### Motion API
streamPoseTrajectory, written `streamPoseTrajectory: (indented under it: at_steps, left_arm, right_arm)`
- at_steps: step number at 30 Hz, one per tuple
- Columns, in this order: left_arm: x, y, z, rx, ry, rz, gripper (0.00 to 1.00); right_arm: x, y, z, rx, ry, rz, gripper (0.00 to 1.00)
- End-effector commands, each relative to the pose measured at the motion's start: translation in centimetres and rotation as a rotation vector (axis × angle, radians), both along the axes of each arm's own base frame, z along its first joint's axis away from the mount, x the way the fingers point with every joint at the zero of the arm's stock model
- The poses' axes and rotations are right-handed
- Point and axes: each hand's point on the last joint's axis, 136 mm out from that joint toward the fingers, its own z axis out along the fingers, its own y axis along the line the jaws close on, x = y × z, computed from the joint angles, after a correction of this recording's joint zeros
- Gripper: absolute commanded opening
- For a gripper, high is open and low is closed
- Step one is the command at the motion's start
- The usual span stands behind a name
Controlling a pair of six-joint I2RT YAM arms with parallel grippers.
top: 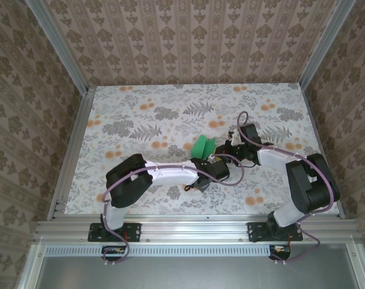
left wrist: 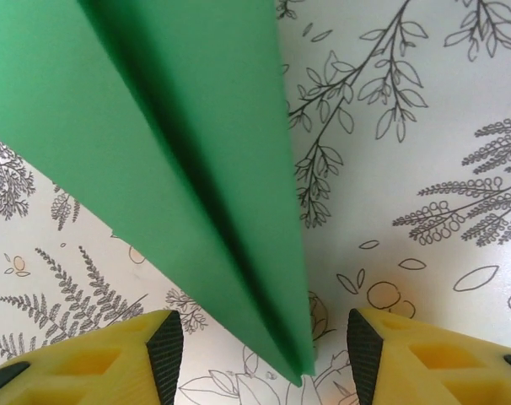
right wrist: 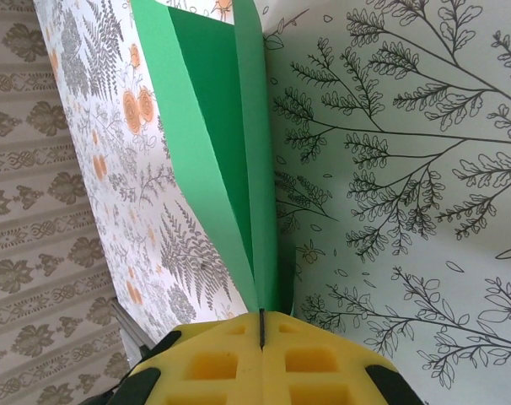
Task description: Fold a paper plane with a square sheet of paper (pick it up from the middle)
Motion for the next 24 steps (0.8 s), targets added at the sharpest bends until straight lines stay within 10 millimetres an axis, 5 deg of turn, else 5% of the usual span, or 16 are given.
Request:
streamPoseTrajectory:
  at_steps: [1, 8, 24]
  left_arm:
    - [0.2, 0.1, 0.2, 0.016, -0.03, 0.024, 0.57]
    - [0.8, 0.9, 0.2, 0.045, -0.071, 0.069, 0.54]
    - [1.5, 0.9, 0.5, 0.021, -0.086, 0.086, 0.14]
  right_arm:
    - [0.2, 0.7, 1.8, 0.039, -0.01, 0.012, 0.06]
    - [0.1, 0.9, 2.0, 0.043, -0.008, 0.016, 0.06]
    - [0.0, 0.8, 2.6, 0.042, -0.014, 0.014, 0.11]
